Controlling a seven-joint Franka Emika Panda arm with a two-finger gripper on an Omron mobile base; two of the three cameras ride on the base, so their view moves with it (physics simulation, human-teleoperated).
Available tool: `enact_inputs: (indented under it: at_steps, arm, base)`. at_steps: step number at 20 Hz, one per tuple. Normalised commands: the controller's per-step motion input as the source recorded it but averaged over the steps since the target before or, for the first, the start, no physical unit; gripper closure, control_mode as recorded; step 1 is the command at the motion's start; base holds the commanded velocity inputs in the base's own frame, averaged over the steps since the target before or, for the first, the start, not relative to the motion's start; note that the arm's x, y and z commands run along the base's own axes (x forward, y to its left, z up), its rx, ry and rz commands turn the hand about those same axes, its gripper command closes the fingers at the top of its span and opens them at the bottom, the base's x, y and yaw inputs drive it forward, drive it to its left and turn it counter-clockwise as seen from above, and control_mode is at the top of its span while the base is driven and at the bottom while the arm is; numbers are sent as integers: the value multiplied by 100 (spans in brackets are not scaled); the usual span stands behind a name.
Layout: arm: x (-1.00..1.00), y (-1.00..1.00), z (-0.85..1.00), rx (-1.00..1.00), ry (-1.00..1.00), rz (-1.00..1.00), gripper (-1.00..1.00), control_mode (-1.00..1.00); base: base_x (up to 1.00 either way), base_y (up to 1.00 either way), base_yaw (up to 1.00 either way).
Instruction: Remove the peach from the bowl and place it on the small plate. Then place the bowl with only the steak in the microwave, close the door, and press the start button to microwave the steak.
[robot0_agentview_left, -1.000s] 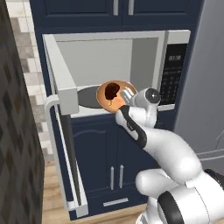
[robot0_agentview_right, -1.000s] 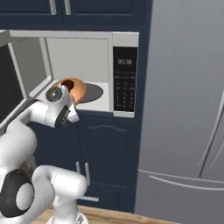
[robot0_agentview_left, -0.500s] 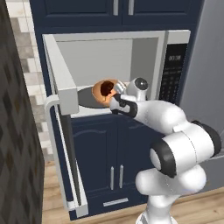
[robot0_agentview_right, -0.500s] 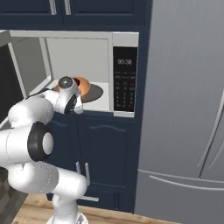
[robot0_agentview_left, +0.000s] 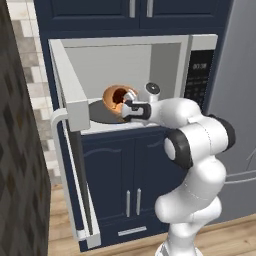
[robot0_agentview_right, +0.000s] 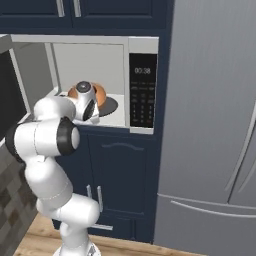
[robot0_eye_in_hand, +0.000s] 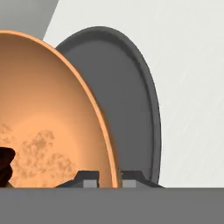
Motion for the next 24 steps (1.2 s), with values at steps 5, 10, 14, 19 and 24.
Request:
enact_inputs:
  at_steps: [5, 10, 14, 19, 24]
  arm:
    - [22, 26, -24, 0, 6, 6, -100, -100]
    - [-72, 1, 12, -2, -27, 0, -100, -100]
    - [-100, 0, 12, -7, -38, 0, -100, -100]
    - [-44, -4, -6, -7, -11, 0, -100, -100]
    - [-91, -18, 35, -14, -30, 1, -100, -100]
  base:
    - [0, 0, 0]
    - [0, 0, 0]
    - [0, 0, 0]
    - [0, 0, 0]
    - [0, 0, 0]
